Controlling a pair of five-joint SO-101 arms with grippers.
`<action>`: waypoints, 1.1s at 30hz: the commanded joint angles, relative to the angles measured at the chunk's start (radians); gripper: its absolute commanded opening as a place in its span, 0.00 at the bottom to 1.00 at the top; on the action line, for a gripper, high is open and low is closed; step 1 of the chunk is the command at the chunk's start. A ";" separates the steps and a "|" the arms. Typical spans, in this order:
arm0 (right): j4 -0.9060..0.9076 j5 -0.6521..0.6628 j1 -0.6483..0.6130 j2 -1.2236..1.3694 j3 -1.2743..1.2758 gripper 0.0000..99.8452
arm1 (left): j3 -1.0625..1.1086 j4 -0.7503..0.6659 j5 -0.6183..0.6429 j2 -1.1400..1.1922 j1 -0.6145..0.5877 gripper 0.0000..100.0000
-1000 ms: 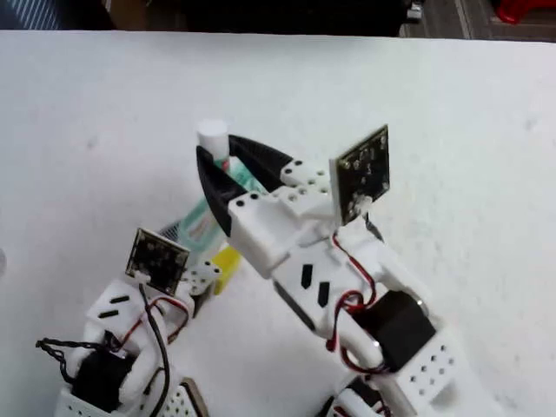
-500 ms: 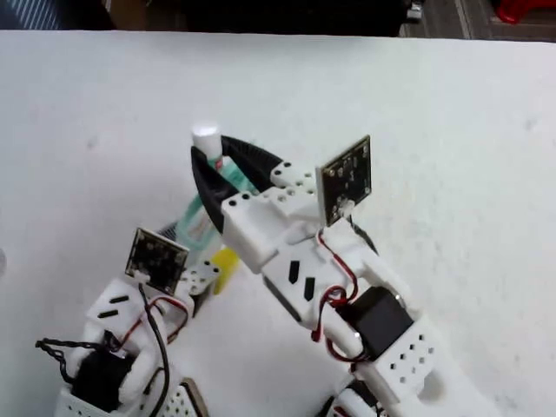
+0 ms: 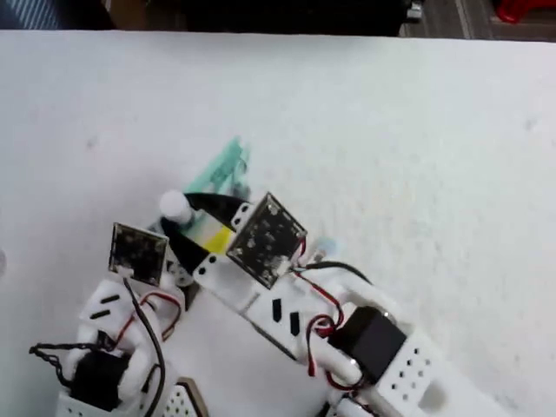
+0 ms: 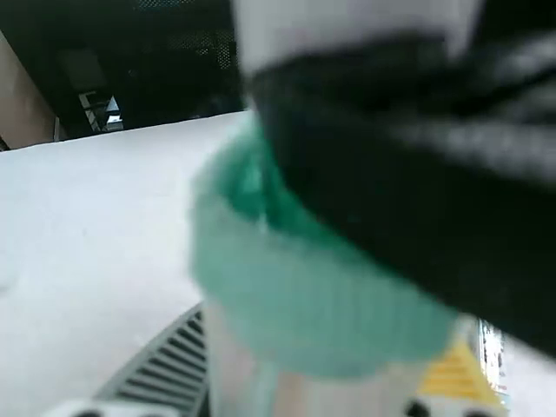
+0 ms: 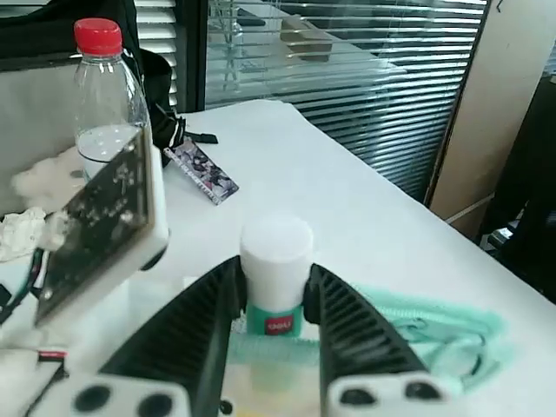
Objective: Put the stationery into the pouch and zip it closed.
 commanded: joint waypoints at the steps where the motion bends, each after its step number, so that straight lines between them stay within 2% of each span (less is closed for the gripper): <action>1: -0.068 0.012 0.051 -0.013 0.012 0.09 | -0.014 -0.018 0.015 0.008 -0.012 0.24; 4: -0.124 -0.018 0.104 -0.001 0.054 0.15 | -0.014 -0.018 0.015 0.008 -0.012 0.24; 8: -0.136 -0.287 0.163 -0.015 0.063 0.23 | -0.014 -0.018 0.015 0.008 -0.012 0.24; 10: -0.133 -0.362 0.177 -0.024 0.063 0.26 | -0.014 -0.018 0.015 0.008 -0.012 0.24; 16: -0.130 -0.327 0.183 -0.067 0.061 0.27 | -0.012 -0.018 0.015 0.008 -0.010 0.24; 21: -0.104 -0.327 0.320 -0.116 0.026 0.27 | -0.012 -0.020 0.017 0.008 -0.012 0.24; 26: 0.097 -0.331 0.475 0.001 -0.097 0.27 | -0.015 -0.037 0.046 0.008 -0.062 0.21; 29: 0.278 -0.333 0.562 0.140 -0.203 0.27 | -0.011 -0.058 0.109 0.008 -0.133 0.20; 33: 0.533 -0.333 0.624 0.357 -0.324 0.27 | -0.011 -0.060 0.109 0.008 -0.147 0.20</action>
